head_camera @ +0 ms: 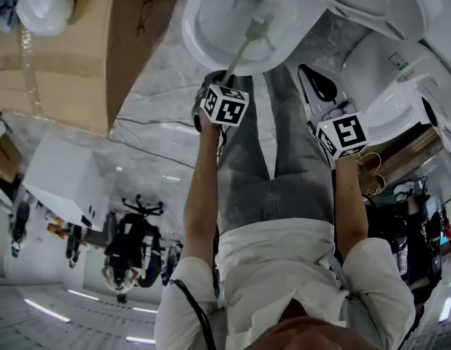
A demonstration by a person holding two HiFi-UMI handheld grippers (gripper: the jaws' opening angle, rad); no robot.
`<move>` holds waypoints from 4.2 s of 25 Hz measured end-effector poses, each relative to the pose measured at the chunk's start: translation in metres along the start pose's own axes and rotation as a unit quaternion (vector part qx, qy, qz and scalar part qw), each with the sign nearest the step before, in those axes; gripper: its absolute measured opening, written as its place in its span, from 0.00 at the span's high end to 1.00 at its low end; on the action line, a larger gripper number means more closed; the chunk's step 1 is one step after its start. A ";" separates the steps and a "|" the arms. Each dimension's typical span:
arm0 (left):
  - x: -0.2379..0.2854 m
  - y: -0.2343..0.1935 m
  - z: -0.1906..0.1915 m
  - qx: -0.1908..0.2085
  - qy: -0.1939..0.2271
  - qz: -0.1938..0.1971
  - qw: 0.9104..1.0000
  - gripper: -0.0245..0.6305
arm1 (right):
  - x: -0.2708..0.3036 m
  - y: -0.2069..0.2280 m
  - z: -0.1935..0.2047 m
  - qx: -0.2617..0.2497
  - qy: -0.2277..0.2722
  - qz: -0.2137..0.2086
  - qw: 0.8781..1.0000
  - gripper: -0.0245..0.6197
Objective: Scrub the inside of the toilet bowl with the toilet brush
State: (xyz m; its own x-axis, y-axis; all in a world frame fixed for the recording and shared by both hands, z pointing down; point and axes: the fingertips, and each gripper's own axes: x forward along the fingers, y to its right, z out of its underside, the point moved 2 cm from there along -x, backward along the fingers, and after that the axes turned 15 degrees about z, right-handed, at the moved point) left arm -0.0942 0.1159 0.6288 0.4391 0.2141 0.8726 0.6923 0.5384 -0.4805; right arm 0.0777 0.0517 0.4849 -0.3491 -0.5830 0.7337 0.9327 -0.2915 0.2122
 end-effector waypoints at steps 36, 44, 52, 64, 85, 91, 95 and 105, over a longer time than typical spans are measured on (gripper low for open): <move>-0.048 -0.105 -0.018 0.380 -0.252 -0.135 0.880 0.81 | 0.027 -0.066 0.002 0.081 0.002 0.015 0.997 0.96; -0.051 -0.116 -0.036 0.403 -0.268 -0.152 0.862 0.81 | 0.030 -0.060 0.002 0.090 0.002 0.019 0.996 0.96; -0.059 -0.133 -0.063 0.410 -0.267 -0.182 0.853 0.81 | 0.032 -0.052 0.001 0.093 0.000 0.022 0.995 0.96; -0.060 -0.141 -0.102 0.436 -0.248 -0.212 0.838 0.81 | 0.034 -0.048 -0.002 0.093 -0.001 0.026 0.995 0.96; -0.065 -0.135 -0.101 0.190 -0.163 -0.124 0.960 0.81 | 0.033 -0.049 -0.001 0.078 -0.008 0.014 0.997 0.96; -0.060 -0.129 -0.117 0.158 -0.130 -0.118 0.972 0.81 | 0.032 -0.047 0.001 0.080 -0.010 0.015 0.997 0.96; -0.062 -0.126 -0.137 0.139 -0.100 -0.112 0.979 0.81 | 0.031 -0.044 0.001 0.080 -0.010 0.016 0.997 0.96; -0.051 -0.106 -0.172 0.150 -0.112 -0.133 0.973 0.81 | 0.025 -0.038 0.002 0.079 -0.011 0.015 0.997 0.96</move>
State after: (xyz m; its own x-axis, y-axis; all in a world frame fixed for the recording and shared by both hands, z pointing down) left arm -0.0914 -0.0921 0.6198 0.1079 0.1898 0.9759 0.5505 0.8060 -0.2176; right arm 0.0334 0.0500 0.4967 -0.3196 -0.5721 0.7554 0.9462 -0.1502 0.2865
